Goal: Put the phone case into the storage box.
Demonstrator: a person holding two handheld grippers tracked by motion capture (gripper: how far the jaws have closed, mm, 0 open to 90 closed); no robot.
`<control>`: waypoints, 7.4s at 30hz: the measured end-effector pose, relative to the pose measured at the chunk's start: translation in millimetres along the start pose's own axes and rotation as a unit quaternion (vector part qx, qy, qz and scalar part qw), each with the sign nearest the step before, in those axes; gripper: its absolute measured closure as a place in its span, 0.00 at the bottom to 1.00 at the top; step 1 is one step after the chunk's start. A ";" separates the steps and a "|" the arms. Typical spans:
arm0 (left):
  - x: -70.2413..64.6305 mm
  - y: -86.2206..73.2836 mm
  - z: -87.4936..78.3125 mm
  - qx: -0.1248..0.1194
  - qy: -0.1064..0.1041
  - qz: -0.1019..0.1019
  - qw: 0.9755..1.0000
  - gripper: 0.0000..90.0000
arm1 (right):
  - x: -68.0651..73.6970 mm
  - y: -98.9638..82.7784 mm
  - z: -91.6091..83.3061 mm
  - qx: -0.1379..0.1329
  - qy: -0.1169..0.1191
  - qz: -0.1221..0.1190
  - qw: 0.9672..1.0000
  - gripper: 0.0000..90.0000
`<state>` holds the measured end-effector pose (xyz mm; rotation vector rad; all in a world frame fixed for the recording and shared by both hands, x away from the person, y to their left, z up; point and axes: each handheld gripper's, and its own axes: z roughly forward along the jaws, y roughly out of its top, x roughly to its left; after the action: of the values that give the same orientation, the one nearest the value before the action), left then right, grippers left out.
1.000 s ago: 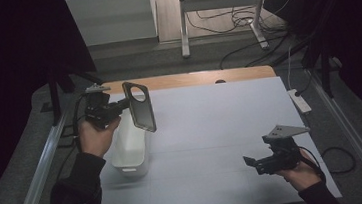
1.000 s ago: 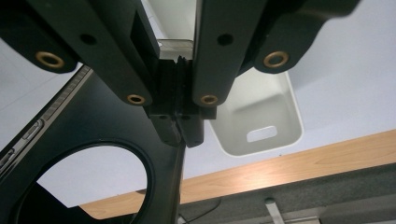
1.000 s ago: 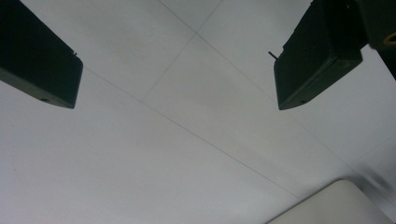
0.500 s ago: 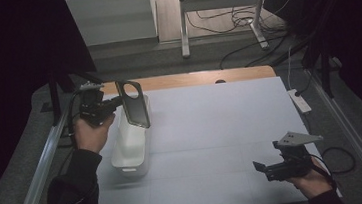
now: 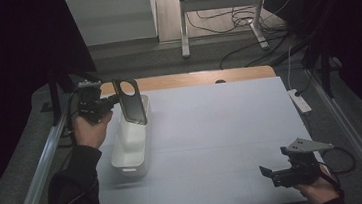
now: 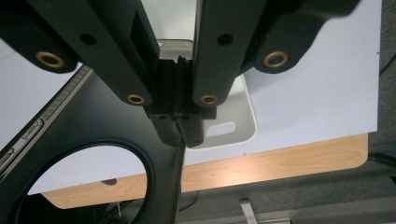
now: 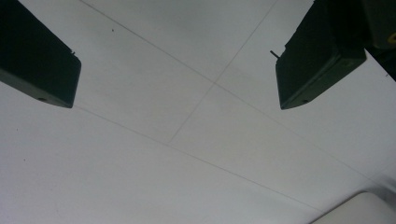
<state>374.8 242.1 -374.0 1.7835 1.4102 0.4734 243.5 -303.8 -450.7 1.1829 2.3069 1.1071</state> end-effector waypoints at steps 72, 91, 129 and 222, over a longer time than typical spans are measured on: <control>36.6 -4.6 86.1 0.005 0.055 -0.045 0.997 0.99 | 0.8 -5.9 0.5 0.016 0.000 0.001 1.000 0.02; 37.1 -11.5 102.9 0.026 0.067 -0.040 0.997 0.99 | 0.8 -5.8 0.4 0.017 0.002 -0.001 1.000 0.02; 42.7 -13.8 91.4 0.028 0.025 -0.030 0.999 0.59 | 1.0 -5.8 0.1 0.018 0.001 -0.004 1.000 0.02; 1.3 -52.7 26.4 0.028 -0.095 0.088 0.991 0.01 | 1.0 -5.4 1.1 0.021 -0.002 0.001 1.000 0.01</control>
<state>360.3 237.2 -430.9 1.9526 1.1516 0.3463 240.6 -304.3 -455.5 1.2024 2.3373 1.0595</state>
